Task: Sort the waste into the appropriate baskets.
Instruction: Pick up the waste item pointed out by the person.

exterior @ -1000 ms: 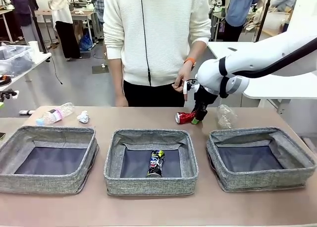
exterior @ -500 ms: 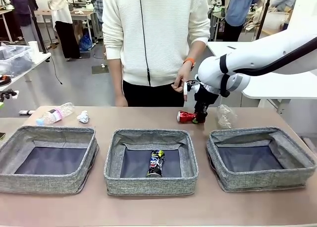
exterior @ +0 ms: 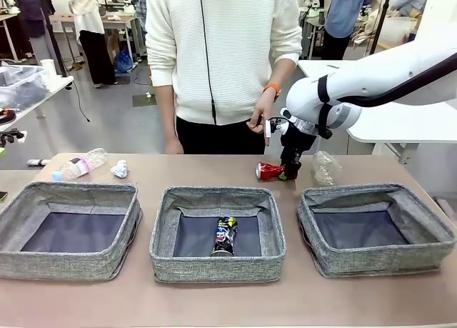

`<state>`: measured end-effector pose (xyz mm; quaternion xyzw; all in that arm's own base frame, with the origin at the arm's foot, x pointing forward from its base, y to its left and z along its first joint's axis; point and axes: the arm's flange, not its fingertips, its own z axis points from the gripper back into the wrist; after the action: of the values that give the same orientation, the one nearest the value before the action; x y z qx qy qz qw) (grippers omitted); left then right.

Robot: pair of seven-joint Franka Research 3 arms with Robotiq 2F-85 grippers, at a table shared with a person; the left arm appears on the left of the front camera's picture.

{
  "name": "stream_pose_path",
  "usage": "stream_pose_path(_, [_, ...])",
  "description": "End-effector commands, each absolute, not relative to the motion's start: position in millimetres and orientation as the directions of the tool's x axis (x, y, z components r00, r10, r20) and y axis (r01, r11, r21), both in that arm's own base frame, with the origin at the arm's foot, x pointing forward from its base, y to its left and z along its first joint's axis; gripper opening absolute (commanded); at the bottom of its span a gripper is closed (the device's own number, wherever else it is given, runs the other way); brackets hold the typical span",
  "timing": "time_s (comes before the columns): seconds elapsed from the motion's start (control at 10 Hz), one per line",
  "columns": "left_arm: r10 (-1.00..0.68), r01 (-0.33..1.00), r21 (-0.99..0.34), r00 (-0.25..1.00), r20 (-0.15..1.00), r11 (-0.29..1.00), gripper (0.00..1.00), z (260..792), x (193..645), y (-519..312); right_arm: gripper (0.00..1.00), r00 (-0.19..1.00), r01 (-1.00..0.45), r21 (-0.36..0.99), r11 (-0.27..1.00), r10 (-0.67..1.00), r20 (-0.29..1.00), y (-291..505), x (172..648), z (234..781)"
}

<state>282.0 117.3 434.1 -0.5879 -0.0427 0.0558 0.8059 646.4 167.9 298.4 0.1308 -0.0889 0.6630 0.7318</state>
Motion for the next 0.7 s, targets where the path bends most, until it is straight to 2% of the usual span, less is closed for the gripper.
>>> stream_pose_path(0.0, [0.143, -0.039, -0.957, 0.990, 0.003, 0.286, 1.00, 438.4, 281.4, 117.0, 0.00, 0.073, -0.987, 0.161, 0.025, 0.950, 0.302, 162.0, 647.9, 302.2])
stream_pose_path(0.1, [0.143, -0.039, -0.957, 0.990, 0.003, 0.286, 1.00, 438.4, 281.4, 117.0, 0.00, 0.076, -0.974, 0.226, 0.006, 0.951, 0.300, 158.5, 635.7, 324.1])
stream_pose_path(0.2, [0.143, -0.039, -0.957, 0.990, 0.003, 0.286, 1.00, 438.4, 281.4, 117.0, 0.00, 0.124, -0.964, 0.259, 0.057, 0.960, 0.252, 152.7, 617.6, 359.1])
stream_pose_path(0.3, [0.143, -0.039, -0.957, 0.990, 0.003, 0.286, 1.00, 438.4, 281.4, 117.0, 0.00, 0.222, -0.957, 0.241, 0.163, 0.944, 0.242, 149.0, 589.9, 404.3])
stream_pose_path(0.4, [0.143, -0.039, -0.957, 0.990, 0.003, 0.286, 1.00, 438.4, 281.4, 117.0, 0.00, 0.313, -0.944, 0.201, 0.260, 0.899, 0.306, 149.7, 562.5, 439.2])
stream_pose_path(0.5, [0.143, -0.039, -0.957, 0.990, 0.003, 0.286, 1.00, 438.4, 281.4, 117.0, 0.00, 0.351, -0.930, 0.239, 0.281, 0.872, 0.341, 152.1, 530.9, 465.0])
stream_pose_path(0.6, [0.143, -0.039, -0.957, 0.990, 0.003, 0.286, 1.00, 438.4, 281.4, 117.0, 0.00, 0.494, -0.860, 0.318, 0.400, 0.809, 0.319, 157.8, 498.3, 483.7])
